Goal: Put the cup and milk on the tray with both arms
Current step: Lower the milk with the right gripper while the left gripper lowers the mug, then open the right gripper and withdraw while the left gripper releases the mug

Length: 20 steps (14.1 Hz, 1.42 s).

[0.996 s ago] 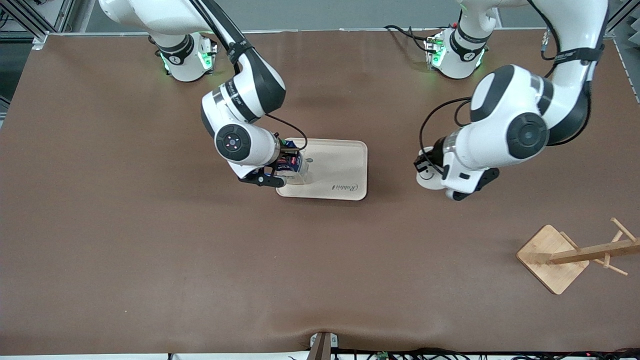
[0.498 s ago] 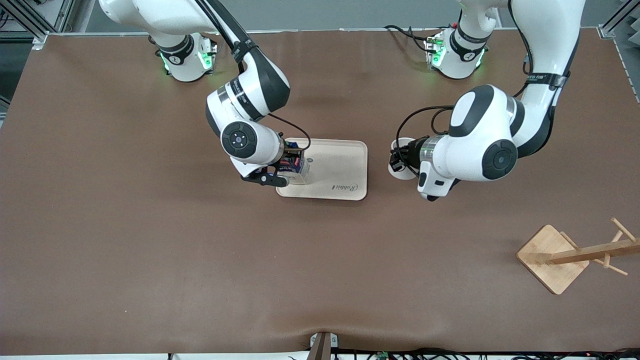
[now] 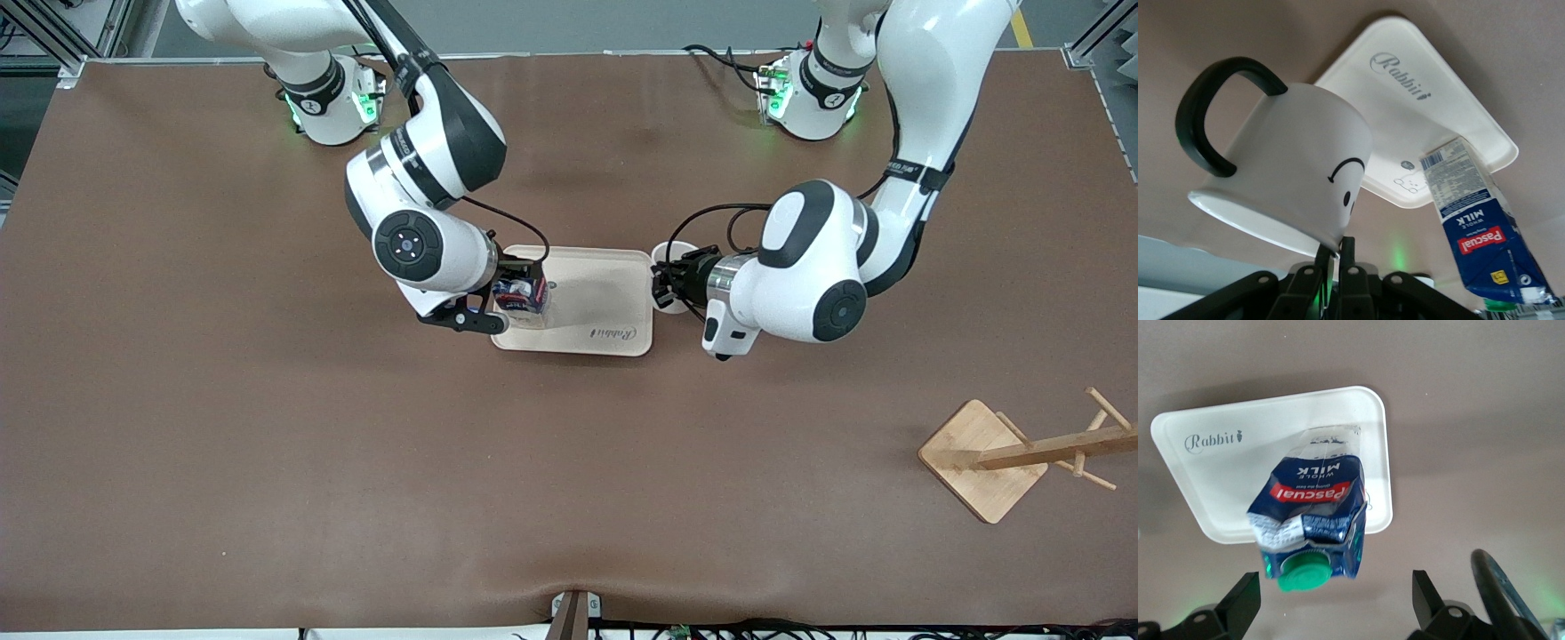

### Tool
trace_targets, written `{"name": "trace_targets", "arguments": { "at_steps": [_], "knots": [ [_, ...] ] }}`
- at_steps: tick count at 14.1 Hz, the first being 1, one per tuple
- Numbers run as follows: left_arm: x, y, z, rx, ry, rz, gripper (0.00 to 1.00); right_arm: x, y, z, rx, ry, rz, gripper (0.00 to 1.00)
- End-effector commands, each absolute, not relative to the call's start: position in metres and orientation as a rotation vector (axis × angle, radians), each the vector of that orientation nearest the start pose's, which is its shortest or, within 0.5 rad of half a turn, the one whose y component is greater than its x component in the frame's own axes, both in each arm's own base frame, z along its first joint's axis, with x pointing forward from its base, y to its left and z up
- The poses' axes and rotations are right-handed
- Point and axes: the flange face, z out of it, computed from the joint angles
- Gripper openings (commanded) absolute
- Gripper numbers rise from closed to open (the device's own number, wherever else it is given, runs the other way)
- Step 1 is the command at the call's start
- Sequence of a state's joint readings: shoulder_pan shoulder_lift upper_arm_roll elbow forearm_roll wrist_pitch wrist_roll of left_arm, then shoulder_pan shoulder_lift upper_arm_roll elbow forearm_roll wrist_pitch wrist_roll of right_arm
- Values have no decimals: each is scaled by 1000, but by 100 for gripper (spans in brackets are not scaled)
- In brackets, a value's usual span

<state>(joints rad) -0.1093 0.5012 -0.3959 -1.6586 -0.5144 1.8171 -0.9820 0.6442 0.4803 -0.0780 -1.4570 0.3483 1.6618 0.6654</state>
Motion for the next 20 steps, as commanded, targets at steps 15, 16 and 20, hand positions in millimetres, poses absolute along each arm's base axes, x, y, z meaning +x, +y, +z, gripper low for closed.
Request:
{"name": "trace_targets", "arguments": {
  "at_steps": [15, 16, 20],
  "knots": [
    [558, -372, 215, -2547, -1747, 1328, 0, 609, 97, 607, -2768, 279, 579, 100],
    [558, -371, 213, -2541, -1748, 1331, 0, 603, 85, 618, -2843, 268, 531, 100],
    [559, -368, 208, -2541, -1740, 1325, 100, 584, 42, 635, -3042, -86, 439, 100]
  ]
}}
